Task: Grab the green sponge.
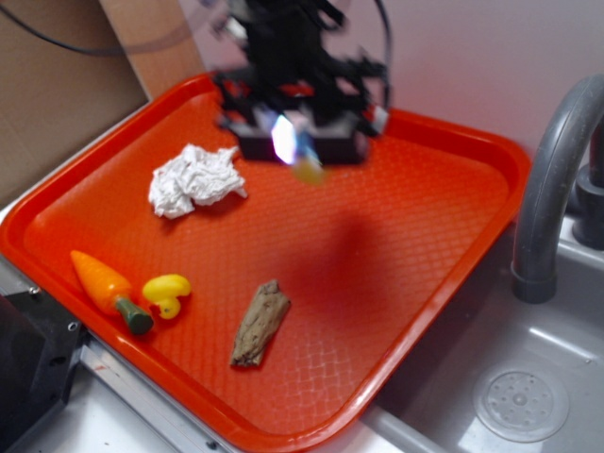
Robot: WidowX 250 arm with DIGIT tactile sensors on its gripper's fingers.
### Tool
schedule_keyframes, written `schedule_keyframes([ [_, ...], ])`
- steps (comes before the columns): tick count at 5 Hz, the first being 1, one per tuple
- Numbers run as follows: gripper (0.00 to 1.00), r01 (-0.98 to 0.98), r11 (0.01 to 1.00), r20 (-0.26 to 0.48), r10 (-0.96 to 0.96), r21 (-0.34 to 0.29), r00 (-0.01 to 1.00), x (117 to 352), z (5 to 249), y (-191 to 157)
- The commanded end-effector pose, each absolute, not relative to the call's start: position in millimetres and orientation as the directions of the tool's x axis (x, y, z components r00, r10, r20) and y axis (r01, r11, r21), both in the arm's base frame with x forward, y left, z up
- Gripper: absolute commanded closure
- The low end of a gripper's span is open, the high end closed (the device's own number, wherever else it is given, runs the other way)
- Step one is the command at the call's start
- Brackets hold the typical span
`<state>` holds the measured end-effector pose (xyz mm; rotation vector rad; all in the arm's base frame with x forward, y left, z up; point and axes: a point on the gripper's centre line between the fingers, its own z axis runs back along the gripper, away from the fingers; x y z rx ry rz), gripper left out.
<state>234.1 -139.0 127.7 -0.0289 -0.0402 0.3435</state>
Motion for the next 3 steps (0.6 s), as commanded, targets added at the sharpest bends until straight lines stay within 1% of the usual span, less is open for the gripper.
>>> schedule_keyframes([
  [1,1.00,-0.262,0.965,0.120,0.259,0.013,0.958,194.3,237.9,-106.1],
  [2,1.00,-0.303,0.952,0.188,0.289,0.050,0.939,188.3,256.0,-95.2],
  [3,1.00,-0.350,0.935,0.182,0.334,0.062,0.925,200.7,249.0,-81.6],
])
